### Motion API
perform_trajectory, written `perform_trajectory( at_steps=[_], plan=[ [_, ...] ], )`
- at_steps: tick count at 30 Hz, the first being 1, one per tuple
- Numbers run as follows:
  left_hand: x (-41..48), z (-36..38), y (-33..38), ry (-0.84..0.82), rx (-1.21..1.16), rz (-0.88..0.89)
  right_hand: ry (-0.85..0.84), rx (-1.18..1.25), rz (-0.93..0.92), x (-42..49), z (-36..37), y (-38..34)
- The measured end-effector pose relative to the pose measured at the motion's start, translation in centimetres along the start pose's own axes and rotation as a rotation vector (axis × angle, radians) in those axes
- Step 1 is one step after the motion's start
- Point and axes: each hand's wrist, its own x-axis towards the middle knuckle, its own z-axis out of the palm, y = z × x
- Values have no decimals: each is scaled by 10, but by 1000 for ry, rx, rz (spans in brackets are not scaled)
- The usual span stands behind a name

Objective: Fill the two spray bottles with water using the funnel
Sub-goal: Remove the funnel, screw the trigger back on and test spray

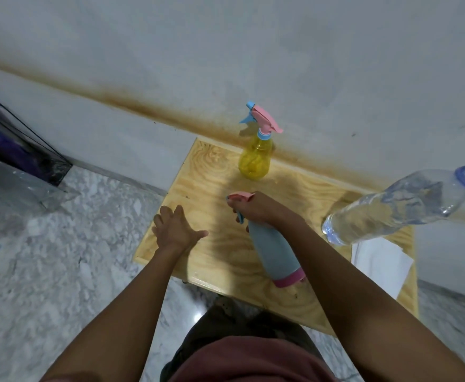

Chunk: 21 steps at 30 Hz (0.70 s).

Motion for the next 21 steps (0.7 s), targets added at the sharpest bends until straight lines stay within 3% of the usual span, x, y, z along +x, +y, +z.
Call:
perform_trajectory(
  at_steps=[21],
  plan=[
    [-1, 1, 0, 12, -40, -5, 77, 34, 58, -4, 0, 8]
  ],
)
